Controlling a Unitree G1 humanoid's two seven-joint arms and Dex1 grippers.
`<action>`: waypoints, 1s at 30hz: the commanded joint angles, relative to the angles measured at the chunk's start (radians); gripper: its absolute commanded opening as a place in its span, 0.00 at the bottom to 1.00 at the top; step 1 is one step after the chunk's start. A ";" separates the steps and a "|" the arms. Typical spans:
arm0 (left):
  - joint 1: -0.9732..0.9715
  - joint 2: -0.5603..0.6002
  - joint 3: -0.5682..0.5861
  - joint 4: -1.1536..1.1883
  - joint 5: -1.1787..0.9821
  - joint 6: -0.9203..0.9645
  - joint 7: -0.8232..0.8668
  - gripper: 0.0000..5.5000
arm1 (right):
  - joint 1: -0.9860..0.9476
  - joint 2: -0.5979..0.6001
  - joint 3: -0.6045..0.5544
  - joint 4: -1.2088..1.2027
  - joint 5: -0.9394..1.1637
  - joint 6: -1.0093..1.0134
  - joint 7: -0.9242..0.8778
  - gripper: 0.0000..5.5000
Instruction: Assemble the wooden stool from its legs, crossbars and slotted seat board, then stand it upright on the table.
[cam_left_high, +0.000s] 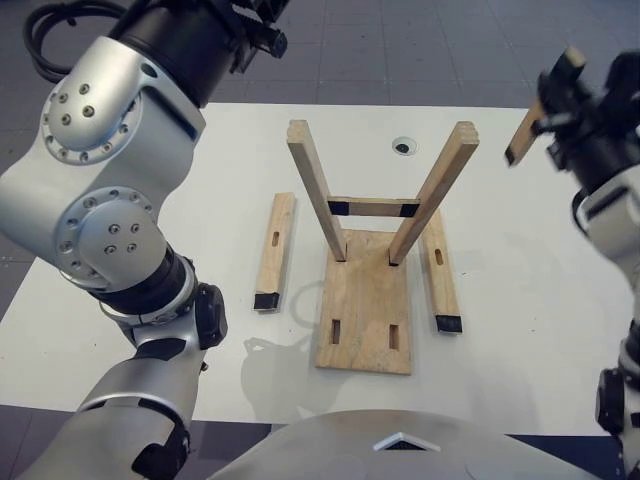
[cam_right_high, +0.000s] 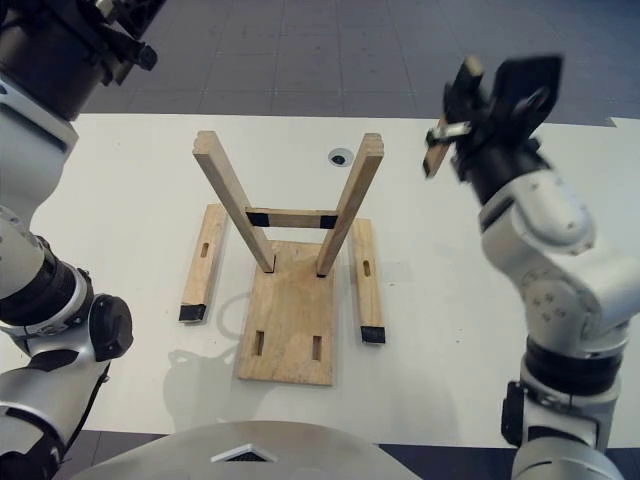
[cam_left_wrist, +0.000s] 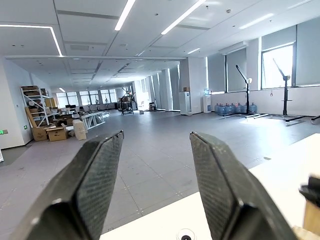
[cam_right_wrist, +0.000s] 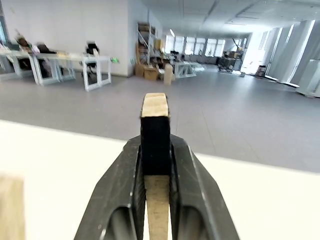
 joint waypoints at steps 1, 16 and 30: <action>-0.010 -0.014 0.003 0.005 0.007 0.025 0.036 0.45 | 0.168 0.100 0.068 -0.021 -0.078 -0.061 0.038 0.07; 0.019 -0.028 0.001 0.009 -0.001 0.031 0.039 0.45 | 0.421 0.258 0.146 0.094 -0.373 -0.363 0.270 0.07; 0.018 -0.037 -0.017 0.010 0.000 0.026 0.036 0.45 | 0.391 0.336 0.140 -0.004 -0.394 -0.279 0.286 0.07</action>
